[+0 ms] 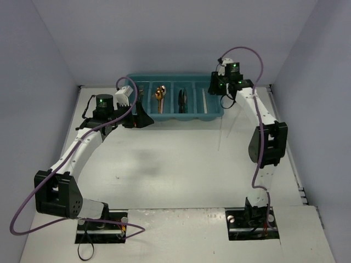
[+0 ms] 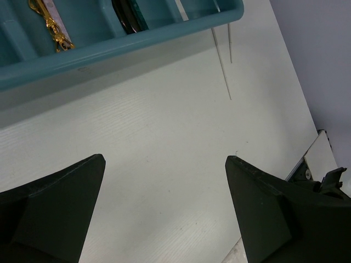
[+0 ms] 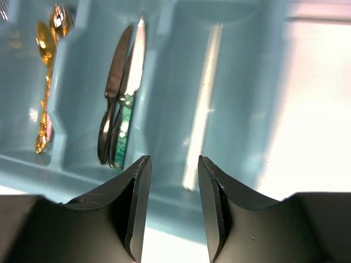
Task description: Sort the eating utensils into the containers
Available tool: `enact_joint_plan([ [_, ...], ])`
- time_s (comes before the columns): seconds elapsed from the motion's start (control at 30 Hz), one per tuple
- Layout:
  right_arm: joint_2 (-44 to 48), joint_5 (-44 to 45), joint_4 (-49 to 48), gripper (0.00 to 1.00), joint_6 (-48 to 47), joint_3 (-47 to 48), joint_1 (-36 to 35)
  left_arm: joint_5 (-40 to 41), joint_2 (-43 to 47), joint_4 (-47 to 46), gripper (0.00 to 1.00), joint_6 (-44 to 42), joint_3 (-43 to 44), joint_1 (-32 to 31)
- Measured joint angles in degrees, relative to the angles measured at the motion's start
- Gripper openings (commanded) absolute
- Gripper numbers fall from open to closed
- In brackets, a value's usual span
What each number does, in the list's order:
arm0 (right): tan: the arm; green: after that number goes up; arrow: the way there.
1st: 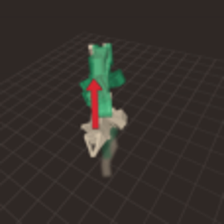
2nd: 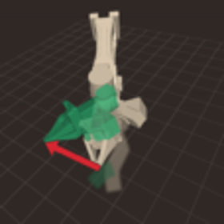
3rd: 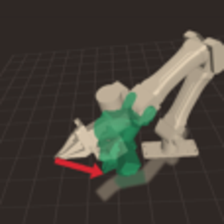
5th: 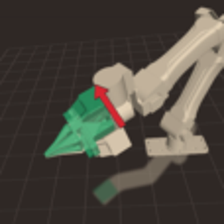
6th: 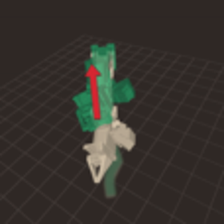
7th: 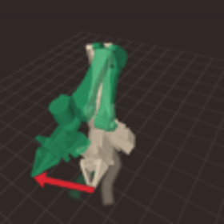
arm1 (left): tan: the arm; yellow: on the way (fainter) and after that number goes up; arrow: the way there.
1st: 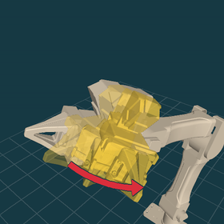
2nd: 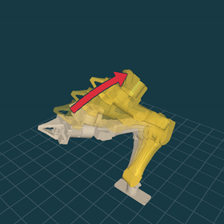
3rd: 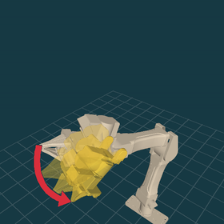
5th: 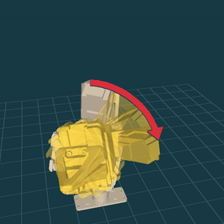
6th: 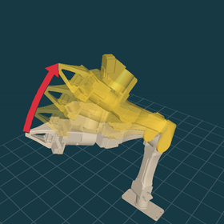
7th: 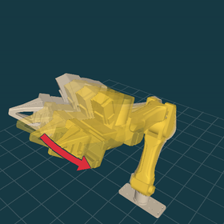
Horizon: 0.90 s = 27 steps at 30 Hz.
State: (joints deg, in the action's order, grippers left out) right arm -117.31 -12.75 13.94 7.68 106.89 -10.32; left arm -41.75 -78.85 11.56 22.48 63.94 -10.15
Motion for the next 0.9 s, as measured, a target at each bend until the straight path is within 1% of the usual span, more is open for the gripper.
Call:
enact_joint_plan([
  [0.1, 8.9, 3.4, 0.0, 0.30, 0.0, -4.1, 3.4, 0.4, 0.1, 0.1, 0.91, 0.0, 0.0, 0.0],
  [0.17, 13.2, 8.8, -0.9, 0.28, 0.1, -6.3, 5.2, 0.8, 0.2, 0.1, 0.91, 0.0, 0.0, 0.0],
  [0.23, 15.8, 14.7, -1.3, 0.27, 0.4, -8.1, 6.9, 1.1, 0.4, 0.1, 0.91, 0.0, 0.0, 0.0],
  [0.3, 16.3, 20.2, -1.6, 0.26, 1.0, -9.5, 7.9, 1.4, 0.4, 0.2, 0.91, 0.1, 0.0, 0.0],
  [0.4, 14.1, 25.2, -1.5, 0.26, 2.1, -11.2, 8.1, 1.7, 0.4, 0.2, 0.91, 0.2, 0.0, 0.0],
  [0.5, 9.3, 27.1, -1.1, 0.26, 3.6, -11.7, 8.4, 1.9, 0.4, 0.4, 0.91, 0.2, 0.0, 0.0],
  [0.7, -0.3, 26.2, 0.0, 0.26, 6.5, -11.3, 9.3, 2.4, 0.5, 1.1, 0.91, 0.1, 0.0, 0.3],
  [0.9, -5.6, 23.8, 1.3, 0.25, 8.9, -8.9, 11.2, 2.6, 0.9, 1.6, 0.91, 0.1, 0.0, 0.5],
])
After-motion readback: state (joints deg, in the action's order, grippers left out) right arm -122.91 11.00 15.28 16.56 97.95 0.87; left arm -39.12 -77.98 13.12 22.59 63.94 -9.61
